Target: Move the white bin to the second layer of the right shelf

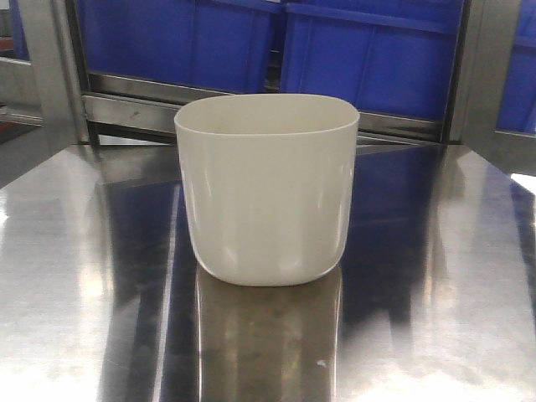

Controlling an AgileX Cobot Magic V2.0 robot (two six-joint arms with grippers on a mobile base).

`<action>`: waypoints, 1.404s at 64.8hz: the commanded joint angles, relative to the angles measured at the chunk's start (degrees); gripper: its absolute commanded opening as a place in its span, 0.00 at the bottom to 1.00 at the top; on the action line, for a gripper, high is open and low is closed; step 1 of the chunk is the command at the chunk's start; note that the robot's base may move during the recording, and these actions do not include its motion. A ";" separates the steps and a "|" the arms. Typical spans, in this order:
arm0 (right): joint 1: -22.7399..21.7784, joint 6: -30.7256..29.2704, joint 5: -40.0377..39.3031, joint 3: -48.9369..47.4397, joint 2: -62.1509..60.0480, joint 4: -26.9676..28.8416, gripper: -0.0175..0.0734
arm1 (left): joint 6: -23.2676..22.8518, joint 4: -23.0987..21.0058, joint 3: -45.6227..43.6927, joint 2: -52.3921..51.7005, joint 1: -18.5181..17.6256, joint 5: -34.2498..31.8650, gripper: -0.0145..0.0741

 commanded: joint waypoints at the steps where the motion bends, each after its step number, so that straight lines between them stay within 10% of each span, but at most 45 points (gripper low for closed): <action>1: 0.04 0.09 -5.36 -0.97 -1.14 -0.06 0.27 | -0.15 -0.35 2.13 -0.87 -0.12 -4.94 0.26; 66: 0.11 0.09 -4.51 -21.14 38.62 1.17 0.27 | -0.15 -0.35 2.13 -0.87 -0.12 -4.94 0.26; 91: 0.94 0.75 20.43 -40.52 55.15 13.85 0.27 | -0.15 -0.35 2.13 -0.87 -0.12 -4.94 0.26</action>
